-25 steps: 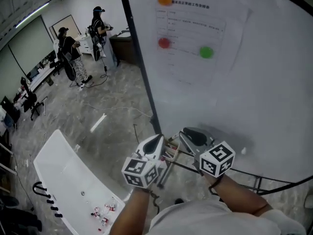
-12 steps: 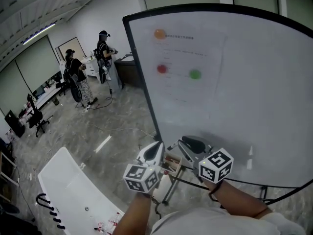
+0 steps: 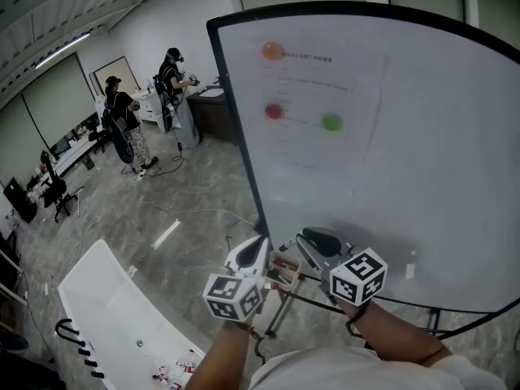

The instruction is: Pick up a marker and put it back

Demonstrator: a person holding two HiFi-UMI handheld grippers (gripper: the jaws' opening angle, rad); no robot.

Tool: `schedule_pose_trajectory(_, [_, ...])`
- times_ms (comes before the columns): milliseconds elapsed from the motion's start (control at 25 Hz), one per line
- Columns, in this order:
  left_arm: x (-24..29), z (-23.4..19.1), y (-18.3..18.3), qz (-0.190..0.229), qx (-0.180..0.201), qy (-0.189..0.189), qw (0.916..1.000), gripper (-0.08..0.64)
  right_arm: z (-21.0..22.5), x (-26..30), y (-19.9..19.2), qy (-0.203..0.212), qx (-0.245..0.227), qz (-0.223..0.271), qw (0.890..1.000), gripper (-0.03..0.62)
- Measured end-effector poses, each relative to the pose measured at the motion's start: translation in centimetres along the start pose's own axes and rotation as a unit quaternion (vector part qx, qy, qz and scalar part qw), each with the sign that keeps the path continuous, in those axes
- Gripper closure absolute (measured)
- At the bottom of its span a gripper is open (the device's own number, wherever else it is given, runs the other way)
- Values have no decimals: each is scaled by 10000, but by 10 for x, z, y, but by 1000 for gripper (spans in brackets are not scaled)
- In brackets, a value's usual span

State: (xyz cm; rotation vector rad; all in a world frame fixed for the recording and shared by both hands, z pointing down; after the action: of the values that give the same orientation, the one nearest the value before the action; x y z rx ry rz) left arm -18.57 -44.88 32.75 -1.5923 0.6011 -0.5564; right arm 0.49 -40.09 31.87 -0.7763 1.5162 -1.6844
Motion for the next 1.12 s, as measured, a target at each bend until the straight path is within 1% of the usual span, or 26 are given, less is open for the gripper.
schedule_pose_trajectory(160, [-2,-8,-15,-126,-62,38,9999,555,5,9,-22,-50,145,-256,9996,525])
schedule_pose_trajectory(400, [0,-25,-44,-236,-242,171,9993,555,16,29,-73,-87,354,-795,9962,525])
schedule_pose_trajectory(560, [2,-33,-58,-298,-321,211,9988,555,27,39,-108,-160,535,-1156,9917,525])
schedule_pose_trajectory(840, [6,-46,-90,-508,-462,277,9973,555,42,49,-152,-238,758,-1564,9845,525])
schedule_pose_trajectory(1000, [21,-71,-114,-669,-609,275,9955,555,58,71,-182,-238,815,-1875,9786,525])
schedule_pose_trajectory(1120, [30,-84,-132,-794,-600,272,9947,555,73,86,-207,-236,986,-2101,9724,525])
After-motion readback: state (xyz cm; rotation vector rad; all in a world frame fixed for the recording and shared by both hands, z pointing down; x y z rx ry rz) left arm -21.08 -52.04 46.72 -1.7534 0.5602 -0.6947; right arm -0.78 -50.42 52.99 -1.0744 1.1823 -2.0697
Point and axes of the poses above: the fingertips, and each gripper's own axes: x forward along the fingers, z to its right, y out of its top, the point moved 9 cm from there along -x, backward along the fingers
